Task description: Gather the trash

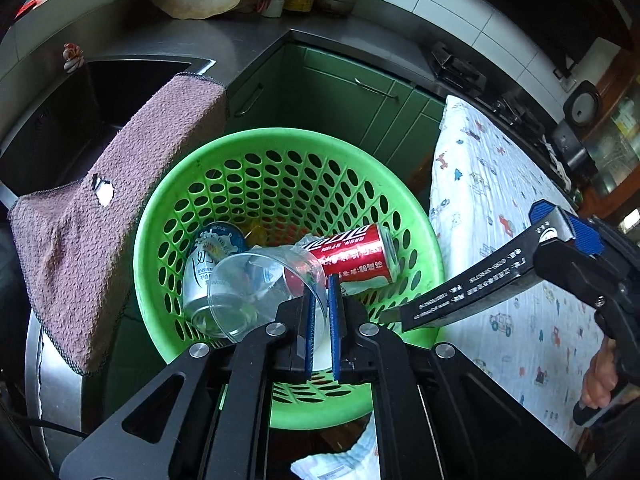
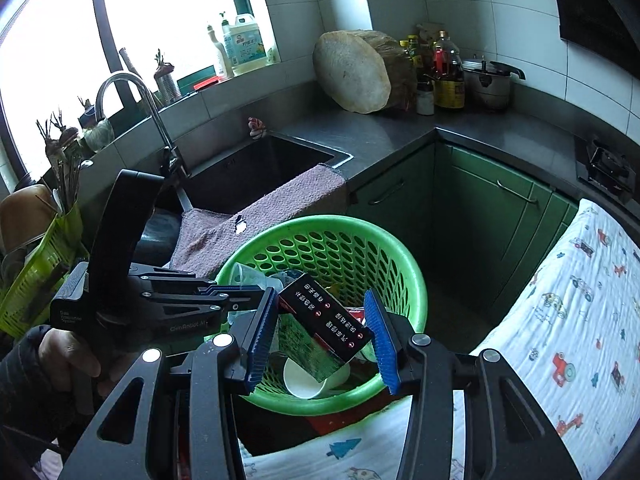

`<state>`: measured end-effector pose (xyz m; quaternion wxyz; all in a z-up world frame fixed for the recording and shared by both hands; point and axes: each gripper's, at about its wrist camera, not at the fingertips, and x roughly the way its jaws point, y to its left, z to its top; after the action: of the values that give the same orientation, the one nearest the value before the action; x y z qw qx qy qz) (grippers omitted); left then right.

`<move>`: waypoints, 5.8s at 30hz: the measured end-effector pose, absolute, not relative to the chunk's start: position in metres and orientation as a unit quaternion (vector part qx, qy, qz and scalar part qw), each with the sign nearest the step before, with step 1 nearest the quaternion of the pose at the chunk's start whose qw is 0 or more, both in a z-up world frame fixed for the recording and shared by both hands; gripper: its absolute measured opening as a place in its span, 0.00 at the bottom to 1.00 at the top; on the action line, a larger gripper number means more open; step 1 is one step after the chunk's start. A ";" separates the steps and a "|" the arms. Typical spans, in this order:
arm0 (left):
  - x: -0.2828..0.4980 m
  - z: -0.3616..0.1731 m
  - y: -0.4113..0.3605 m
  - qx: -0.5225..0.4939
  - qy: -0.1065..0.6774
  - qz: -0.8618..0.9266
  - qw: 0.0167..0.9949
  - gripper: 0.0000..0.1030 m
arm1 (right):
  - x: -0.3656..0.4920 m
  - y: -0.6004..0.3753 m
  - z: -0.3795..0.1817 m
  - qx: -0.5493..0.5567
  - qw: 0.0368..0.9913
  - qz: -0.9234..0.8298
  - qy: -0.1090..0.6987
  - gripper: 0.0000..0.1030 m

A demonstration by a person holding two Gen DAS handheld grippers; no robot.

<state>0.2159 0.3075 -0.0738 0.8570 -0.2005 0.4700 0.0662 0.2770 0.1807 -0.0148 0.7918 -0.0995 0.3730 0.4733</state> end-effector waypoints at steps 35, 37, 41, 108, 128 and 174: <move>0.157 -0.022 0.236 -0.170 0.414 0.102 0.888 0.84 | 0.210 0.091 -0.018 -0.075 0.804 0.450 0.383 0.66; 0.151 -0.018 0.227 -0.169 0.409 0.101 0.891 0.85 | 0.202 0.079 -0.016 -0.072 0.808 0.445 0.379 0.70; 0.140 -0.013 0.206 -0.167 0.403 0.099 0.895 0.90 | 0.184 0.050 -0.012 -0.068 0.819 0.432 0.371 0.80; 0.019 0.013 -0.013 -0.028 0.373 0.011 0.927 0.95 | 0.023 -0.213 -0.012 0.011 0.921 0.141 0.364 0.90; 0.018 0.002 -0.019 -0.023 0.387 0.007 0.922 0.95 | 0.024 -0.210 -0.018 0.000 0.919 0.134 0.371 0.91; 0.017 0.000 -0.023 -0.018 0.388 0.001 0.922 0.95 | 0.025 -0.206 -0.022 0.000 0.916 0.138 0.378 0.91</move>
<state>0.0168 -0.0229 0.0004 0.9216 -0.0178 0.3876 0.0007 0.0247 -0.2057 -0.0217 0.9156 0.0001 0.3777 0.1378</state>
